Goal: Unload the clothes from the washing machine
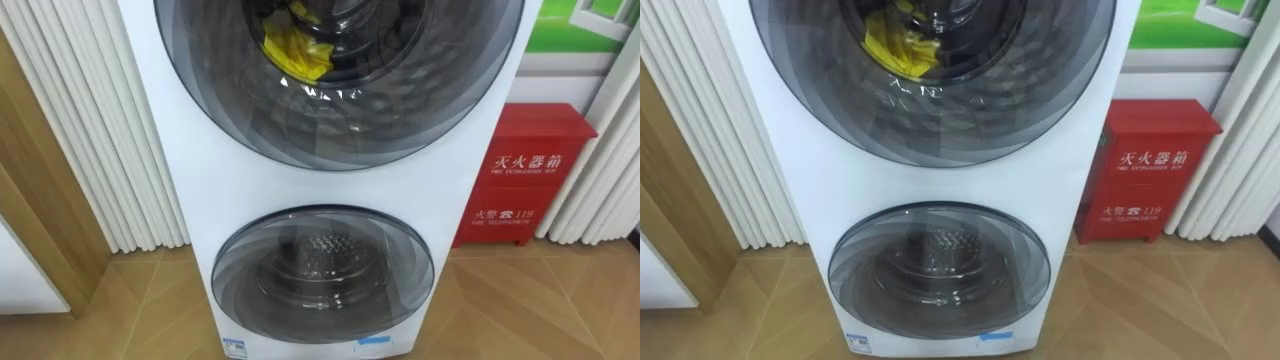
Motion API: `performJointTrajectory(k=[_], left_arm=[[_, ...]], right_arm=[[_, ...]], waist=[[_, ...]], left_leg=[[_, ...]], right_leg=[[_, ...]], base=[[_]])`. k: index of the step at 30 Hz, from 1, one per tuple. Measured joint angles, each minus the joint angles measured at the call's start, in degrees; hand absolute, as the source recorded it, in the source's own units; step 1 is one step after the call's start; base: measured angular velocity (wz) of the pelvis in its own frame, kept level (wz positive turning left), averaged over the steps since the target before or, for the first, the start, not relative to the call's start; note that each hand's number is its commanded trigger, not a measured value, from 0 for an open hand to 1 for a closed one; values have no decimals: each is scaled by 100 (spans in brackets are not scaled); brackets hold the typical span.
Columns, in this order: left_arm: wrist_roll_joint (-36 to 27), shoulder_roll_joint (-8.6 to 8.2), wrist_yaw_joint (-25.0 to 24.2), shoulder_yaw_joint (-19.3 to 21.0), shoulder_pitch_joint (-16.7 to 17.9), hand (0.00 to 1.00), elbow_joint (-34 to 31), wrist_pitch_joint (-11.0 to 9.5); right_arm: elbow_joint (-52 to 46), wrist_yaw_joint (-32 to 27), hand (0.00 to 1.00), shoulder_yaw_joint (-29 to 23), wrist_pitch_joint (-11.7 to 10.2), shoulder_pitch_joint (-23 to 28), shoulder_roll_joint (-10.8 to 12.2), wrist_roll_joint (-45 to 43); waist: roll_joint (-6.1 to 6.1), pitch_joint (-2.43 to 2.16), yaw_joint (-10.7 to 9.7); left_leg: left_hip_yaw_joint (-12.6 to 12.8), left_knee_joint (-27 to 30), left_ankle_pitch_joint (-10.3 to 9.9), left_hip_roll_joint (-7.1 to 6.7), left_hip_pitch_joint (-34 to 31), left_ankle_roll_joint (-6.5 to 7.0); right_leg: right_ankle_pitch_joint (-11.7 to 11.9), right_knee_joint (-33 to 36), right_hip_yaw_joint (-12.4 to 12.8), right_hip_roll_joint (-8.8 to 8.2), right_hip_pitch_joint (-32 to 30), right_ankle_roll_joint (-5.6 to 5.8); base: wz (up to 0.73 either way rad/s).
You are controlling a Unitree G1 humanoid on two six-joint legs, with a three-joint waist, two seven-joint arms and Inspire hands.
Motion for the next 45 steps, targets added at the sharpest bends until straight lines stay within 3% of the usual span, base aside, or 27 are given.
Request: performJointTrajectory(k=[10, 15, 22, 25, 27, 32, 33, 39, 41, 45], left_arm=[[-1, -13, -16, 11, -31, 0, -5, 74], [-19, -14, -23, 7, -46, 0, -1, 140], [-20, -2, -82, 4, -54, 0, -2, 155], [22, -11, -192, 161, -74, 0, 5, 155], [220, -6, -283, 386, -110, 0, -3, 154], [368, 109, -326, 365, -275, 0, 107, 199], [367, 138, -348, 343, -281, 0, 88, 252], [616, 269, -533, 351, -336, 0, 79, 643], [633, 275, -542, 347, -349, 0, 16, 717], [946, 311, -571, 351, -350, 0, -30, 851]], right_arm=[[1, 67, 0, -43, 124, -20, -13, -10], [36, 109, 0, -55, 194, -24, -13, 6], [43, 45, 0, -67, 278, -153, -33, 39], [-227, -61, 0, -457, 500, -382, -89, -50], [-730, -238, 0, -931, 507, -707, -170, -35], [-1146, -458, 0, -1141, 355, -1753, -654, 341], [-1228, -491, 0, -1145, 355, -1977, -758, 339], [-1967, -733, 0, -1299, 436, -2928, -1009, 507], [-2169, -825, 0, -1298, 464, -3033, -1054, 574], [-2738, -954, 0, -1298, 621, -3449, -1118, 646]], waist=[[21, 0, -34], [-21, 35, -37], [-32, 40, -20], [-88, 27, -32], [-134, 54, -35], [-236, 40, 98], [-272, 55, 115], [-310, 47, 153], [-315, 39, 267], [-337, 14, 275]], left_leg=[[3, 14, 0, 1, 18, 0], [26, 14, 0, 0, 42, 1], [24, 19, 0, 1, 77, 0], [28, 17, 2, -7, 103, 3], [34, 26, 3, -14, 104, 5], [25, 39, 7, -19, 103, 10], [10, 40, 7, -17, 103, 10], [-85, 46, 8, -26, 3, 13], [-117, 50, 10, -26, 1, 13], [-172, 51, 14, -26, -26, 13]], right_leg=[[0, 1, -14, -3, 15, 0], [0, -1, 47, -3, 17, 0], [0, 5, 47, 0, 23, 0], [0, 21, 45, -10, 26, 0], [0, 21, 45, -15, 44, 0], [0, 17, 30, -16, 39, 0], [0, 18, 17, -14, 43, 0], [0, 14, -69, -19, -6, 0], [0, 18, -95, -20, -20, 0], [-1, 16, -121, -16, -20, 1]], base=[[0], [-1], [0], [0], [0], [1], [4], [8], [10], [7]])
